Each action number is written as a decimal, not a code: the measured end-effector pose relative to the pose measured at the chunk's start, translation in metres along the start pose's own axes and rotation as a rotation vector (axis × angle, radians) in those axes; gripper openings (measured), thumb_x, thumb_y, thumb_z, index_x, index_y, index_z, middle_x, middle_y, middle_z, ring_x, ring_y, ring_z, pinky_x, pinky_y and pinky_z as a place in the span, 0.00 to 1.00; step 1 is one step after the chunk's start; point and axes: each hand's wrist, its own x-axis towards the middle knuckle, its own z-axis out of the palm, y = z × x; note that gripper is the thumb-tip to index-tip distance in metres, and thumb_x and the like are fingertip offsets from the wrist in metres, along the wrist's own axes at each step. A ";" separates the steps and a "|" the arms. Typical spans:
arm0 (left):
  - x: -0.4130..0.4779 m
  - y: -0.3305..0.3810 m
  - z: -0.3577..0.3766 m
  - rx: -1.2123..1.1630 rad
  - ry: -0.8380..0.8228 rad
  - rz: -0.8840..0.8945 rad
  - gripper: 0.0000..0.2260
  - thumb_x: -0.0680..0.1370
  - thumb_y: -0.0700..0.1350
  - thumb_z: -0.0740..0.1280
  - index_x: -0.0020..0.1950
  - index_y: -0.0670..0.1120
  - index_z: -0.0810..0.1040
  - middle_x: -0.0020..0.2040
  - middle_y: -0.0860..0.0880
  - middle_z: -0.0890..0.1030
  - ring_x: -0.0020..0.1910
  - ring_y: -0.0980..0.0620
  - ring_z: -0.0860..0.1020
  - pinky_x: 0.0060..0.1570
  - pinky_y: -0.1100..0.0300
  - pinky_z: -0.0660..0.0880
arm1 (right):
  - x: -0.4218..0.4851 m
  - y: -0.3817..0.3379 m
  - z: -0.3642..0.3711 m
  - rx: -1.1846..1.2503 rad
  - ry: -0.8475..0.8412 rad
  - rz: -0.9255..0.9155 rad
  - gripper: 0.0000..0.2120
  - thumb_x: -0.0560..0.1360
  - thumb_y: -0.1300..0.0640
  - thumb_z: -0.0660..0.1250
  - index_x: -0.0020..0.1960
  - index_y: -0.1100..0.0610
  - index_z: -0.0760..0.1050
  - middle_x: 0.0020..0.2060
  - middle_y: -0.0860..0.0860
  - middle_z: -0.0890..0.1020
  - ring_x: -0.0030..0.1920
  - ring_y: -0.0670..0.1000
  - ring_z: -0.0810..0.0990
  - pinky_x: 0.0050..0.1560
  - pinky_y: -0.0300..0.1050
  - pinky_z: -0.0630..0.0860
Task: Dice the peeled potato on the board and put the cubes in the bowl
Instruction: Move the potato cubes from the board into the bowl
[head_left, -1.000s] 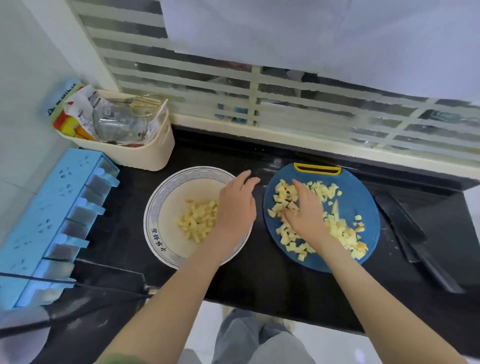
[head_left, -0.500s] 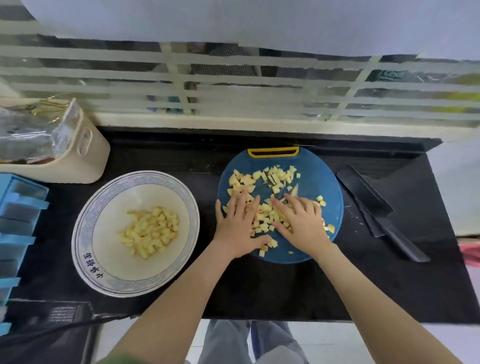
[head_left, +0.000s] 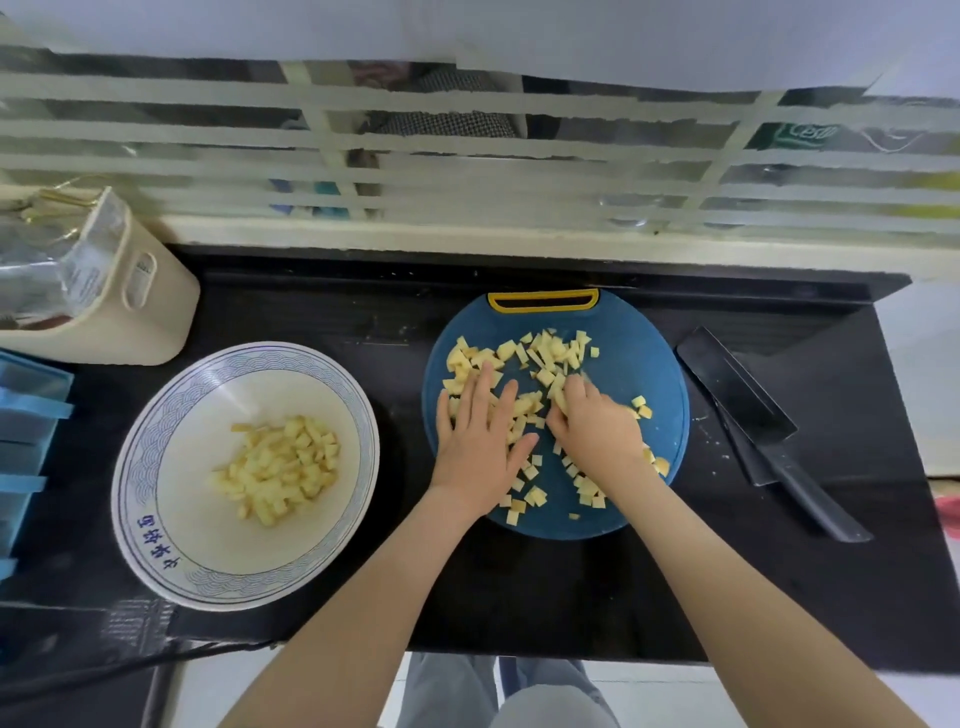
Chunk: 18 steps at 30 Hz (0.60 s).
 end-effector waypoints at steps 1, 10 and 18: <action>0.000 0.002 -0.005 -0.026 0.035 -0.016 0.29 0.80 0.61 0.46 0.77 0.46 0.57 0.78 0.42 0.50 0.77 0.44 0.51 0.72 0.40 0.50 | 0.000 0.000 -0.004 0.022 0.000 0.017 0.11 0.77 0.55 0.65 0.50 0.65 0.72 0.38 0.58 0.79 0.32 0.60 0.79 0.26 0.43 0.63; -0.005 -0.020 -0.078 -0.131 0.406 -0.190 0.27 0.71 0.36 0.68 0.69 0.43 0.68 0.72 0.36 0.64 0.64 0.36 0.70 0.60 0.41 0.68 | 0.018 -0.064 -0.060 0.244 -0.012 -0.035 0.11 0.82 0.52 0.57 0.45 0.57 0.61 0.29 0.46 0.66 0.31 0.53 0.71 0.32 0.47 0.69; -0.059 -0.103 -0.131 -0.152 0.419 -0.490 0.29 0.74 0.36 0.64 0.74 0.47 0.64 0.77 0.42 0.55 0.73 0.42 0.57 0.69 0.49 0.52 | 0.020 -0.207 -0.059 0.295 -0.204 -0.372 0.09 0.82 0.51 0.57 0.51 0.56 0.64 0.35 0.47 0.68 0.39 0.53 0.76 0.37 0.45 0.66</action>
